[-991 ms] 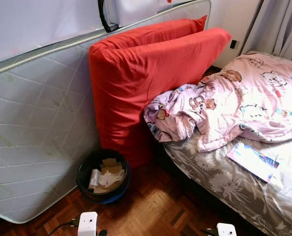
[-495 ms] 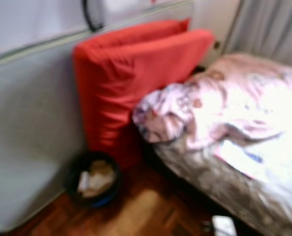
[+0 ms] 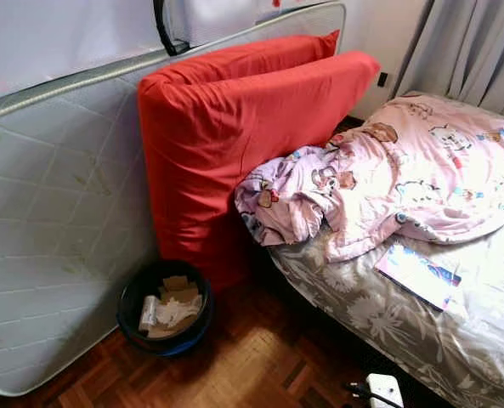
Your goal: Clean up the room
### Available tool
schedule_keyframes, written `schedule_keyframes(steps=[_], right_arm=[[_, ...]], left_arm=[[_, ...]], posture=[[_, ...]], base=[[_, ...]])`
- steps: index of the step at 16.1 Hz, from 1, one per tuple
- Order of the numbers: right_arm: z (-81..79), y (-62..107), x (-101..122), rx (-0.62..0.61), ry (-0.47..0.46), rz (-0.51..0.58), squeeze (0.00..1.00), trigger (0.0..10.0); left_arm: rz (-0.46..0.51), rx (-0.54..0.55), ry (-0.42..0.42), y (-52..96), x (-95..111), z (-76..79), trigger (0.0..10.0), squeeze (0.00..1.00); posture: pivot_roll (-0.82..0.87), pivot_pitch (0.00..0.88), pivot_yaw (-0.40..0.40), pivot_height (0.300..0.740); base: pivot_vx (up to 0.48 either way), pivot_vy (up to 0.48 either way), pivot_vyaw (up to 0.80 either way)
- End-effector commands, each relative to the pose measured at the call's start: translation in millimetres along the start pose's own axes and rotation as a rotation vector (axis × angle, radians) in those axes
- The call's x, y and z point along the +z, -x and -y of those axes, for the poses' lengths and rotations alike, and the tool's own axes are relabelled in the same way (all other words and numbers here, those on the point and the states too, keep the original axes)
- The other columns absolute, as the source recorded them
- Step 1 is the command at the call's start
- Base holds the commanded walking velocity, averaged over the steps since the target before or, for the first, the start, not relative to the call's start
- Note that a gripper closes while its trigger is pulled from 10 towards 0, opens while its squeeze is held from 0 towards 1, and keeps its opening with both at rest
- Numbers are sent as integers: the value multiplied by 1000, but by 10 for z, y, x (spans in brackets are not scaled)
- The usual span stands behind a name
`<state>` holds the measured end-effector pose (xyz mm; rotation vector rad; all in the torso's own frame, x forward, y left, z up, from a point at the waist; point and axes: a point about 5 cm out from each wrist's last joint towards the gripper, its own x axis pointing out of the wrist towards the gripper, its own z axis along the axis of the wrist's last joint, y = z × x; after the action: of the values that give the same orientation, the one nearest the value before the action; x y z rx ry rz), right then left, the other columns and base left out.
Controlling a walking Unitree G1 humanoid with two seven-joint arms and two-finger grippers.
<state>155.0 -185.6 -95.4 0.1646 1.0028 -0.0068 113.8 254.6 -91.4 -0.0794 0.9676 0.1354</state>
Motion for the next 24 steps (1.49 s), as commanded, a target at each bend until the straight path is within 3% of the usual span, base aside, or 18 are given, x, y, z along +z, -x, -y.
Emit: schedule_keyframes(steps=[1, 4, 8, 10, 14, 18, 22, 24], right_arm=[[-5, -2, 16, 2, -15, 12, 0, 10000], [-3, -2, 17, 0, -16, 14, 0, 10000], [2, 1, 8, 0, -16, 12, 0, 10000], [6, 4, -5, -1, -14, 9, 0, 10000], [18, 9, -15, -6, -9, 9, 0, 10000], [28, 13, -23, -6, -1, 6, 0, 10000], [23, 13, -37, -1, 14, -6, 0, 10000], [21, 13, -36, -2, 9, -5, 0, 10000]], left_arm=[[45, -7, -16, 10, 26, -2, 10000, 0], [126, -7, -69, 18, 109, -1, 10000, 0], [245, -31, -58, 44, 197, 22, 10000, 0], [311, -34, -12, 68, 225, 27, 10000, 0], [358, -46, -17, 89, 245, 40, 10000, 0], [364, -71, -14, 94, 236, 58, 10000, 0], [308, -105, -90, 80, 205, 76, 10000, 0], [289, -109, -80, 74, 189, 74, 10000, 0]], posture=[[-8, 31, -22, 740], [-13, 27, -18, 740], [-18, 18, -12, 740], [-29, 8, -8, 740], [-36, 0, -6, 740], [-25, 0, -9, 740], [-27, 0, -9, 740], [-29, 0, -10, 740]], base=[[0, 0, 0], [0, 0, 0], [0, 0, 0], [0, 0, 0], [0, 0, 0], [0, 0, 0], [0, 0, 0], [0, 0, 0]])
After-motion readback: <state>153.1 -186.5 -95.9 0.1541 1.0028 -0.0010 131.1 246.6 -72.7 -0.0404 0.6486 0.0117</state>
